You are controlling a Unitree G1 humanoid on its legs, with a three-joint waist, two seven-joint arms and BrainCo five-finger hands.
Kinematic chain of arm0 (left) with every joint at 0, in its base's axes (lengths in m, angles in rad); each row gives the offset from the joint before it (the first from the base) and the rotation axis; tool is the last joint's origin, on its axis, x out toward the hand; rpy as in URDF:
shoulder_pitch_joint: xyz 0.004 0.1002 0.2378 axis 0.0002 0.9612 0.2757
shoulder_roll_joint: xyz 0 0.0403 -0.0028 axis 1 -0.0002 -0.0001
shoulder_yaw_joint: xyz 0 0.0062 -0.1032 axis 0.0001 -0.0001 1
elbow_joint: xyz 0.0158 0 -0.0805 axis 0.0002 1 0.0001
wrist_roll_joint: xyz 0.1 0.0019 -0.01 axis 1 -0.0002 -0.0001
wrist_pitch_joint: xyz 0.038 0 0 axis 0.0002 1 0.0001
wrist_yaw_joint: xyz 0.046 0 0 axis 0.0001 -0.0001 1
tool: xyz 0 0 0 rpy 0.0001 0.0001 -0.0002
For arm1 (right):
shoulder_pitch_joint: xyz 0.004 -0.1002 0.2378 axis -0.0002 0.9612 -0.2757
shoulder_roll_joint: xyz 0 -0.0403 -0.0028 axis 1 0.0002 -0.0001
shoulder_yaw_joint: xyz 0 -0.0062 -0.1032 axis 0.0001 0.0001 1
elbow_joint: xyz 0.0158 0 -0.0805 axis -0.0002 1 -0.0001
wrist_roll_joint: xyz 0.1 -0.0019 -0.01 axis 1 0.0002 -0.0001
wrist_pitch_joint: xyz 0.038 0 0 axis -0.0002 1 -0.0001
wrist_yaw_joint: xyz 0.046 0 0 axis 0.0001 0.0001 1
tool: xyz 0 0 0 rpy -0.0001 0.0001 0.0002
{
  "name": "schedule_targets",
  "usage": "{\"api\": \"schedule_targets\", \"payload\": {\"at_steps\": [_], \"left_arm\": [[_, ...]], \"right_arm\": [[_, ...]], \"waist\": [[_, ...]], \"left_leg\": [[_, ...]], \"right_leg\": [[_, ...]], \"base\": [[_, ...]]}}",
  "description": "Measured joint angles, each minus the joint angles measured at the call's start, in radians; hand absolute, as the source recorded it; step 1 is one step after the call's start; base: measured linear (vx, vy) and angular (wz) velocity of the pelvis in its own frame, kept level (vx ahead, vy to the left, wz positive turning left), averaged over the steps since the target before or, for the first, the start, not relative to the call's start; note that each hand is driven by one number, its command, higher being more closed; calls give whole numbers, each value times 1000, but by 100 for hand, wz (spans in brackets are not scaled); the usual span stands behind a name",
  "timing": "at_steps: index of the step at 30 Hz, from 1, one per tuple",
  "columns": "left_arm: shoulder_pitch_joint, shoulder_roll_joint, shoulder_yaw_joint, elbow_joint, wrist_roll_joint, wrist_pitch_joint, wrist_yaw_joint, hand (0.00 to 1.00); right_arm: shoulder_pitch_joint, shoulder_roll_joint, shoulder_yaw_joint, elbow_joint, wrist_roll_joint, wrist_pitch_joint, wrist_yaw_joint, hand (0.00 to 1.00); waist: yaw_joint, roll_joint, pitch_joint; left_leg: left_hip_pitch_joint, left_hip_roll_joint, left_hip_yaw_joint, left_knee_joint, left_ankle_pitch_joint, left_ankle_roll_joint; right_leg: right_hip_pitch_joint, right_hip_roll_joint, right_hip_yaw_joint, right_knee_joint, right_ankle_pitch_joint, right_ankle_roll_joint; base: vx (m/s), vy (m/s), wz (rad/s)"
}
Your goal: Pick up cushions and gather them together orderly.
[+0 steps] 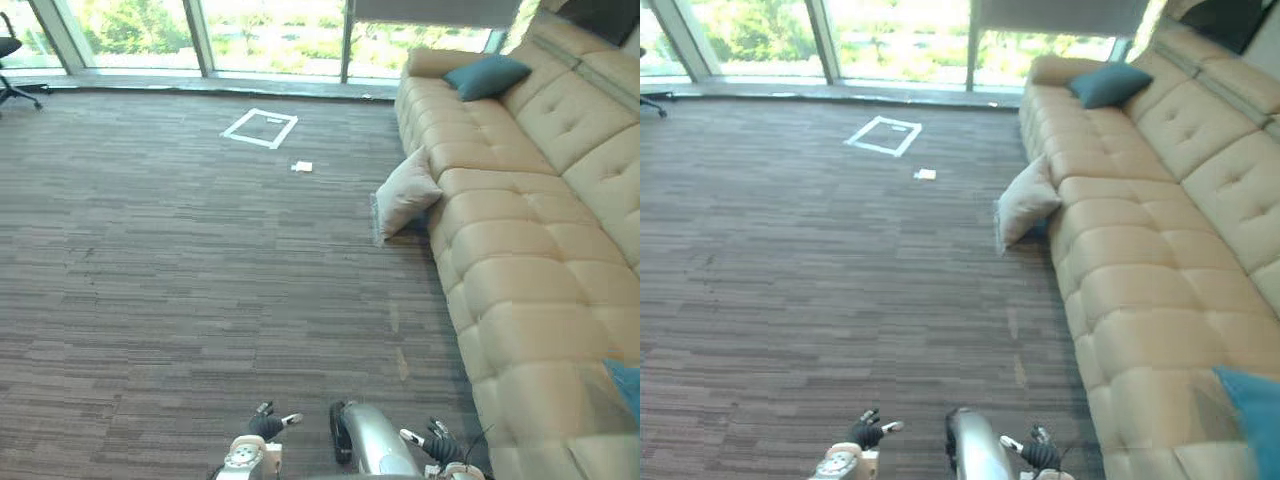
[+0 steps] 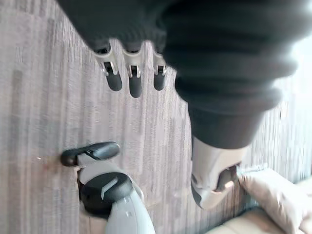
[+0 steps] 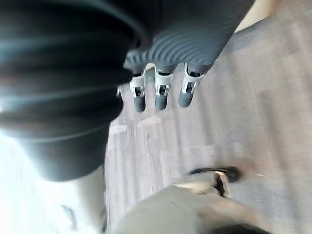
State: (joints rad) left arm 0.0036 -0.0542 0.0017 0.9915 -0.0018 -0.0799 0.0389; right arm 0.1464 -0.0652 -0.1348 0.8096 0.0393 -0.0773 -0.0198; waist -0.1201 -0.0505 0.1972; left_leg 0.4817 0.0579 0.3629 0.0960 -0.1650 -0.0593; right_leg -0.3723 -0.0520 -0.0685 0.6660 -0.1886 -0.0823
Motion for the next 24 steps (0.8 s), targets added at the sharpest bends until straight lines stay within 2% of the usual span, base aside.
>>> {"api": "schedule_targets", "payload": {"at_steps": [1,2,3,4,5,6,7,9,10,12,13,14,15,16,17,18,19,20,21,22,23,24], "left_arm": [[-3,0,0,-1,1,0,0,0],[-3,0,3,-2,1,0,1,0],[-1,-1,31,-6,2,0,1,0],[12,4,61,-21,1,0,-2,0],[19,3,77,-29,1,0,0,0],[47,3,100,-52,1,2,2,0],[58,8,103,-89,1,-2,4,0],[61,3,109,-110,0,-4,3,0],[63,2,110,-126,0,-5,3,0],[68,2,107,-156,-1,-22,2,0],[68,2,107,-157,-2,-24,3,0],[69,2,103,-156,-2,-25,4,0],[70,2,93,-154,-2,-26,5,0],[71,2,90,-154,-2,-25,4,0],[81,6,89,-155,-2,-26,6,0],[82,16,87,-154,-2,-24,6,0],[83,18,87,-154,-2,-24,6,0],[85,26,81,-153,-2,-24,6,0],[84,42,50,-136,-3,-23,7,0],[83,46,44,-130,-3,-22,7,0],[70,51,26,-107,-4,-20,7,0],[61,47,0,-76,-8,-19,20,0]], "right_arm": [[5,6,-2,-14,0,5,0,0],[6,8,-2,-13,0,7,1,0],[10,12,2,-14,0,10,1,0],[10,11,3,-17,0,11,0,0],[10,10,5,-19,1,11,0,0],[10,9,25,-24,2,11,0,0],[24,17,28,-35,2,10,0,0],[31,20,29,-39,3,11,0,0],[30,22,30,-48,3,11,-1,0],[23,28,31,-50,2,11,0,0],[22,34,27,-49,2,10,0,0],[26,34,27,-47,2,10,-1,0],[35,30,27,-46,2,10,-1,0],[39,28,28,-47,2,10,-1,0],[56,33,31,-43,0,15,-1,0],[70,47,34,-51,1,14,0,0],[73,52,35,-50,1,13,-1,0],[75,69,45,-48,0,14,-1,0],[63,74,69,-47,-1,11,0,0],[62,75,73,-46,-1,10,1,0],[52,75,83,-45,-1,7,1,0],[30,63,98,-45,0,1,0,0]], "waist": [[-18,2,-1],[-23,2,0],[-30,2,0],[-11,7,6],[-2,9,7],[15,3,14],[33,-7,17],[51,-9,14],[61,-4,15],[73,-9,14],[76,-11,13],[76,-8,11],[76,1,3],[78,5,0],[90,-7,-33],[82,-40,-52],[82,-48,-61],[85,-73,-79],[81,-86,-83],[80,-87,-83],[71,-74,-74],[66,-46,-53]], "left_leg": [[-30,34,-29,101,47,-12],[-46,46,-42,152,58,-19],[-159,112,-89,417,154,-86],[-281,178,-104,713,213,-106],[-318,204,-96,805,203,-104],[-404,245,-78,963,161,-94],[-462,264,-28,987,117,-62],[-525,265,22,926,70,-29],[-587,248,52,809,42,-20],[-641,154,50,458,35,-15],[-641,93,32,259,59,-21],[-647,65,22,175,77,-26],[-660,51,26,135,88,-11],[-662,52,33,128,91,-5],[-659,35,43,180,183,75],[-654,12,65,206,146,83],[-654,7,71,217,128,80],[-646,-9,93,254,60,82],[-608,-29,99,244,21,86],[-595,-35,99,236,14,85],[-537,-51,96,195,-5,85],[-403,-56,100,118,-27,80]], "right_leg": [[49,-6,-30,-5,-43,-10],[68,-4,-38,-19,-55,-5],[157,12,-48,-87,-70,-7],[249,46,-31,-166,-71,-12],[286,59,-21,-192,-75,-17],[379,74,-9,-251,-98,-33],[455,73,12,-293,-109,-51],[519,68,35,-334,-118,-60],[560,66,60,-371,-125,-58],[611,40,106,-407,-144,-37],[641,18,137,-420,-167,-14],[665,7,156,-436,-183,7],[691,1,177,-446,-199,29],[696,1,187,-447,-204,36],[717,-36,241,-414,-230,78],[706,-72,246,-378,-222,92],[694,-79,249,-353,-217,100],[636,-97,260,-220,-180,134],[558,-97,269,-32,-97,186],[537,-96,269,12,-67,202],[467,-96,266,171,-2,264],[367,-89,210,359,-51,218]], "base": [[630,-286,38],[484,-277,55],[452,-267,16],[430,-236,-3],[394,-167,-50],[404,-115,-52],[399,-94,-51],[302,-21,-48],[384,52,-70],[546,149,-82],[648,253,-81],[583,255,-82],[505,244,-58],[710,358,-95],[720,354,-79],[714,341,-73],[672,298,-28],[778,346,-26],[645,290,-22],[476,195,-11],[535,204,-23],[535,204,-27]]}}
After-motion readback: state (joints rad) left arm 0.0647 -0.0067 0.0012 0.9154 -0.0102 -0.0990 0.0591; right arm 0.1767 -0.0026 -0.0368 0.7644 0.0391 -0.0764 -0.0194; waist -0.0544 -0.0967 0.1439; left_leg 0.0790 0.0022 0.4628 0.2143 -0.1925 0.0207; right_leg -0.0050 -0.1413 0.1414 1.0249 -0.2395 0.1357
